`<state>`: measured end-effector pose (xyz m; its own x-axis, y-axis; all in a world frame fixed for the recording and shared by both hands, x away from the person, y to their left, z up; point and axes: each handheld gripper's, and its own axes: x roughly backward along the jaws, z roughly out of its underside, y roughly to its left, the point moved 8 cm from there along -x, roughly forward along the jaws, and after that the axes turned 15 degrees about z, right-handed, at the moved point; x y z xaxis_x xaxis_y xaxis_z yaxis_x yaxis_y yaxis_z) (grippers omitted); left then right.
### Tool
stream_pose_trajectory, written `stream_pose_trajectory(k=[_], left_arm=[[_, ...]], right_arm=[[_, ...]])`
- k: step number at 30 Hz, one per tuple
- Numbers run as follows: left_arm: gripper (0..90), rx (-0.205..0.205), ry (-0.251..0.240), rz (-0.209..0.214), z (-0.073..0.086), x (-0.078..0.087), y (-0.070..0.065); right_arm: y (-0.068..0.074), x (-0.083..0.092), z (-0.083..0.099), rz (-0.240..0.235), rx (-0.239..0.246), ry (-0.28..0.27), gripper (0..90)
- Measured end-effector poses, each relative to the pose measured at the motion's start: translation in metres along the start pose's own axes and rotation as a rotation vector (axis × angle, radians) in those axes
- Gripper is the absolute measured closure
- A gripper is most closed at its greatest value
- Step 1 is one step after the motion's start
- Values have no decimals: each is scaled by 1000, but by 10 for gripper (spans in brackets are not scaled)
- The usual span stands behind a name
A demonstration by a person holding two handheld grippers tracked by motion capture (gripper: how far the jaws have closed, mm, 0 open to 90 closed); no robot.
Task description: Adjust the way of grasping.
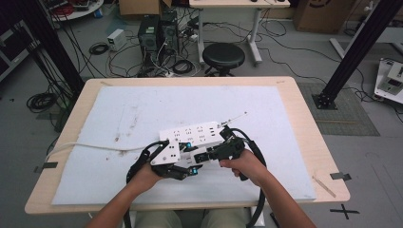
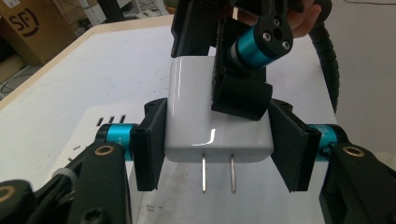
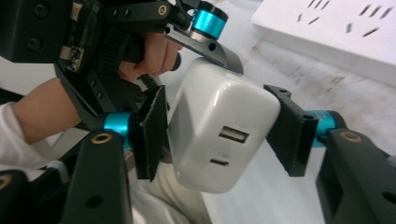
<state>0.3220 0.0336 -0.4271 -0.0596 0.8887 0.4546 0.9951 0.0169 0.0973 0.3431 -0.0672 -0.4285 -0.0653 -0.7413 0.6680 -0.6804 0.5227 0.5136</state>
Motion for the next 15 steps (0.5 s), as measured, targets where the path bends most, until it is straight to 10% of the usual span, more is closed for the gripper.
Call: stream_pose_trajectory(k=[10,15], left_arm=[[400,-9,35,17,4,-6,-2],[242,142,-13,-3,11,-3,5]], right_arm=[[-3,2,3,-49,-64,38,588],[-6,8,1,-5,-24,-1,625]])
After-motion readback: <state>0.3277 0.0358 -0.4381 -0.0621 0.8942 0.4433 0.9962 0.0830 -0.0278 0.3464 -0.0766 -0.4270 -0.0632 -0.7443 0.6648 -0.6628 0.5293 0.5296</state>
